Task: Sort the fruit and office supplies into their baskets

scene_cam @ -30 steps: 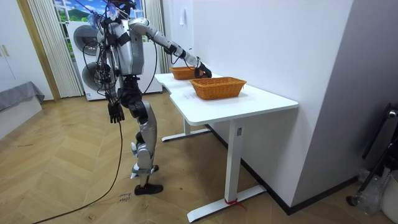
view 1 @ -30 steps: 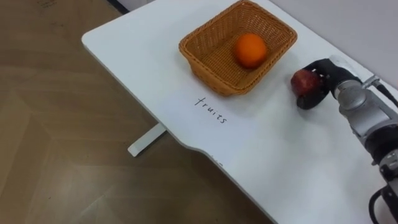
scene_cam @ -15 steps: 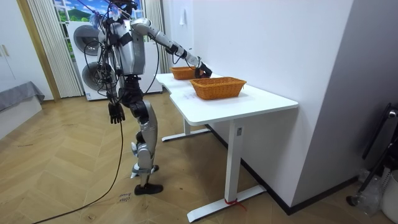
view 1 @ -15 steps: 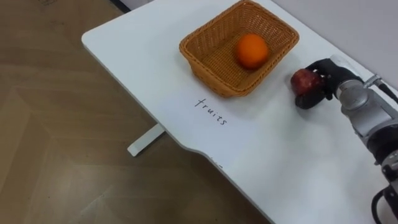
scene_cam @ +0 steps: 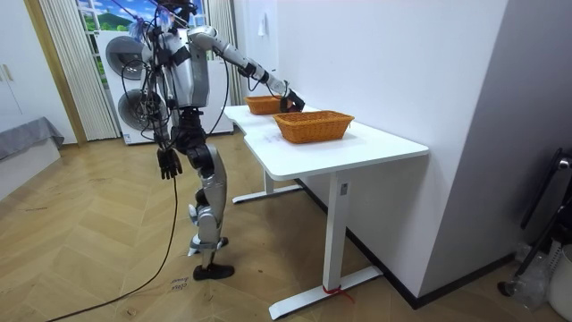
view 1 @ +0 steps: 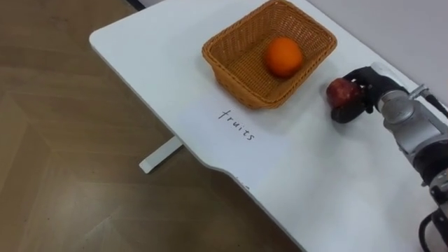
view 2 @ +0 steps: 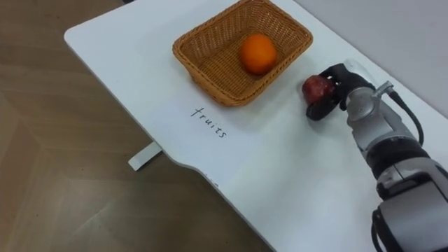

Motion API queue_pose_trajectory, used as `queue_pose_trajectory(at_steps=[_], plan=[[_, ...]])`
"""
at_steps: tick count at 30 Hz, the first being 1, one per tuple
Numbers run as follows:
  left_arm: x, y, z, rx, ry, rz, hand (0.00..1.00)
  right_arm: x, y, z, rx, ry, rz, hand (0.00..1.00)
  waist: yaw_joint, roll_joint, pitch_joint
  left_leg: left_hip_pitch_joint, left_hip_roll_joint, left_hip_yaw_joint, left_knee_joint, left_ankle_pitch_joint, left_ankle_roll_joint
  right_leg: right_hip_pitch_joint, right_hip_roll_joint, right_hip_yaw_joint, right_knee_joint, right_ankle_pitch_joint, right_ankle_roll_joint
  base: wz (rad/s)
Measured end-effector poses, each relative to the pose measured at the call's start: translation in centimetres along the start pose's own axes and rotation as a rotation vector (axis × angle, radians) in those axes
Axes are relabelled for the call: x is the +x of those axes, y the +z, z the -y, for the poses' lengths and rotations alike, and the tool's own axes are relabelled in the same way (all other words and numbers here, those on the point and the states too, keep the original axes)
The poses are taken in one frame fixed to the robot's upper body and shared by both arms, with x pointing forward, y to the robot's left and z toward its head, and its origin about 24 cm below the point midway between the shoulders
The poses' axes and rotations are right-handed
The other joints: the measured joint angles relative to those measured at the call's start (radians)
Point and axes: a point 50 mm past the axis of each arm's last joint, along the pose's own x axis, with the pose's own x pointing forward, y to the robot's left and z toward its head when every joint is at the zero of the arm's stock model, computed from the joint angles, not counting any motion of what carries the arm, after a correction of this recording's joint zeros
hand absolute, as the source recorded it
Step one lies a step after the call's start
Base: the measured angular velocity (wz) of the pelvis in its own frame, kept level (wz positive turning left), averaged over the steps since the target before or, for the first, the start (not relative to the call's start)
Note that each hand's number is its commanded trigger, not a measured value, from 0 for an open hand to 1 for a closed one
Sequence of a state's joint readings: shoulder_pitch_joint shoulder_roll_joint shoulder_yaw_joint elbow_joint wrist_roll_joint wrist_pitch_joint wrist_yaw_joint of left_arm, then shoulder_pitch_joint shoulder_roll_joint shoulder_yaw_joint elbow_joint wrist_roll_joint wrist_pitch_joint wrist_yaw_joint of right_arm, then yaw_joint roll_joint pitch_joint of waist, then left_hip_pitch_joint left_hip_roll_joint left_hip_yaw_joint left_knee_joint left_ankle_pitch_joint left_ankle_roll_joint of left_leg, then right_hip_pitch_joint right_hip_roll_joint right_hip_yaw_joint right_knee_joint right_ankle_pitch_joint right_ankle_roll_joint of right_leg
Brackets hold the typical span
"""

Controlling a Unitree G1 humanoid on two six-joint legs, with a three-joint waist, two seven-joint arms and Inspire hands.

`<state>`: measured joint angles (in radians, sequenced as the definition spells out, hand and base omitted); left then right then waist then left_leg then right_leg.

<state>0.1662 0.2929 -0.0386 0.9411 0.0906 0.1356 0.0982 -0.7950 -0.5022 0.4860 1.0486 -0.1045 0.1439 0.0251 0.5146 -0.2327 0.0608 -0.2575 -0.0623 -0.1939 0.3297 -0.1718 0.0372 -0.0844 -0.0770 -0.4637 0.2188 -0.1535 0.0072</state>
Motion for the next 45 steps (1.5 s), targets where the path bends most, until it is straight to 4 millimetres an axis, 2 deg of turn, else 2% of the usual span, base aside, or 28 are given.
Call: queue_pose_trajectory(at_steps=[3, 8, 10, 13, 15, 16, 17, 18, 19, 20, 21, 22, 24, 30, 33, 45], plan=[[0.0, -0.2, -0.2, -0.004, 0.004, 0.001, 0.0, 0.0, 0.2, 0.1, 0.014, 0.01, 0.02, 1.0, -0.019, 0.002, 0.0002, 0.007, 0.0, 0.0, 0.002, 0.0, 0.0, 0.013, 0.002, -0.004, -0.009, 0.0, 0.0, 0.02], [-0.1, -0.5, -0.6, -0.033, 0.017, -0.008, 0.0, -0.4, 2.1, 0.1, 0.012, 0.035, 0.117, 1.0, -0.052, 0.013, -0.0061, 0.01, 0.003, 0.005, -0.001, 0.0, 0.0, 0.015, 0.005, -0.001, -0.019, 0.0, 0.0, -0.02], [-0.2, -1.1, -0.5, -0.043, 0.018, -0.022, 0.0, -0.6, 3.0, 0.3, 0.007, 0.058, 0.162, 1.0, -0.08, 0.026, -0.0143, 0.014, 0.003, 0.006, 0.0, 0.0, 0.0, 0.015, 0.001, 0.003, -0.018, 0.0, 0.0, -0.02], [-0.5, -2.6, -0.4, -0.067, 0.022, -0.059, 0.0, -0.8, 3.7, 0.1, 0.003, 0.088, 0.197, 1.0, -0.107, 0.041, -0.0218, 0.055, 0.002, 0.018, -0.024, 0.001, 0.003, 0.043, -0.006, 0.019, -0.022, 0.0, 0.001, -0.11], [-0.7, -3.2, -0.5, -0.077, 0.027, -0.078, 0.0, -0.8, 3.8, 0.1, 0.005, 0.091, 0.198, 1.0, -0.12, 0.046, -0.0272, 0.09, 0.001, 0.02, -0.043, 0.002, 0.004, 0.071, -0.007, 0.024, -0.028, -0.001, 0.002, -0.05], [-0.7, -3.4, -0.6, -0.086, 0.035, -0.085, 0.0, -0.9, 3.9, 0.2, 0.009, 0.094, 0.204, 1.0, -0.127, 0.046, -0.0327, 0.109, 0.001, 0.023, -0.054, 0.002, 0.005, 0.085, -0.008, 0.026, -0.031, -0.003, 0.006, -0.06], [-0.8, -3.5, -0.6, -0.095, 0.039, -0.085, 0.0, -1.0, 4.1, 0.3, 0.016, 0.093, 0.212, 1.0, -0.128, 0.045, -0.034, 0.119, 0.001, 0.025, -0.06, 0.002, 0.005, 0.092, -0.008, 0.027, -0.031, -0.004, 0.007, -0.08], [-0.8, -3.4, -0.7, -0.1, 0.042, -0.083, 0.0, -1.1, 4.5, 0.5, 0.02, 0.089, 0.232, 1.0, -0.135, 0.046, -0.0365, 0.137, 0.002, 0.027, -0.067, 0.002, 0.005, 0.105, -0.008, 0.029, -0.033, -0.005, 0.008, -0.1], [-0.8, -3.5, -0.6, -0.1, 0.041, -0.085, 0.0, -1.3, 5.2, 0.5, 0.016, 0.086, 0.258, 1.0, -0.142, 0.048, -0.0425, 0.152, 0.003, 0.029, -0.075, 0.002, 0.005, 0.115, -0.007, 0.035, -0.033, -0.006, 0.009, -0.07], [-0.8, -3.5, -0.6, -0.1, 0.04, -0.085, 0.0, -1.4, 5.5, 0.5, 0.014, 0.085, 0.272, 1.0, -0.147, 0.049, -0.0442, 0.159, 0.003, 0.03, -0.077, 0.002, 0.005, 0.121, -0.007, 0.039, -0.034, -0.006, 0.01, -0.05], [-0.8, -3.5, -0.5, -0.101, 0.037, -0.087, 0.0, -1.6, 6.0, 0.6, 0.012, 0.083, 0.296, 1.0, -0.152, 0.05, -0.0521, 0.172, 0.003, 0.032, -0.085, 0.002, 0.005, 0.129, -0.008, 0.045, -0.033, -0.007, 0.012, -0.03], [-0.8, -3.5, -0.4, -0.103, 0.035, -0.091, 0.0, -1.8, 6.5, 0.6, 0.013, 0.081, 0.315, 1.0, -0.155, 0.052, -0.0544, 0.189, 0.003, 0.033, -0.094, 0.003, 0.007, 0.142, -0.009, 0.047, -0.034, -0.008, 0.014, -0.03], [-0.8, -3.6, -0.1, -0.102, 0.029, -0.104, 0.0, -2.1, 7.2, 0.8, 0.007, 0.074, 0.345, 1.0, -0.162, 0.055, -0.0563, 0.206, 0.001, 0.031, -0.097, 0.003, 0.007, 0.158, -0.009, 0.047, -0.034, -0.009, 0.015, 0.0], [-0.9, -4.3, 0.3, -0.105, 0.019, -0.152, 0.0, -3.1, 9.1, 1.8, -0.006, 0.035, 0.427, 1.0, -0.177, 0.063, -0.0543, 0.225, -0.004, 0.029, -0.106, 0.006, 0.012, 0.176, -0.009, 0.052, -0.034, -0.011, 0.019, 0.01], [-1.0, -4.7, 0.4, -0.109, 0.019, -0.172, 0.0, -3.7, 10.1, 1.9, -0.012, 0.035, 0.477, 1.0, -0.187, 0.07, -0.0502, 0.233, -0.005, 0.026, -0.107, 0.006, 0.012, 0.188, -0.008, 0.053, -0.036, -0.011, 0.019, 0.0], [-1.1, -5.3, 0.7, -0.093, 0.015, -0.204, 0.0, -5.2, 12.1, 2.1, -0.084, 0.021, 0.558, 1.0, -0.174, 0.066, -0.0564, 0.238, -0.007, 0.019, -0.109, 0.007, 0.012, 0.191, -0.009, 0.044, -0.035, -0.012, 0.019, 0.01]])
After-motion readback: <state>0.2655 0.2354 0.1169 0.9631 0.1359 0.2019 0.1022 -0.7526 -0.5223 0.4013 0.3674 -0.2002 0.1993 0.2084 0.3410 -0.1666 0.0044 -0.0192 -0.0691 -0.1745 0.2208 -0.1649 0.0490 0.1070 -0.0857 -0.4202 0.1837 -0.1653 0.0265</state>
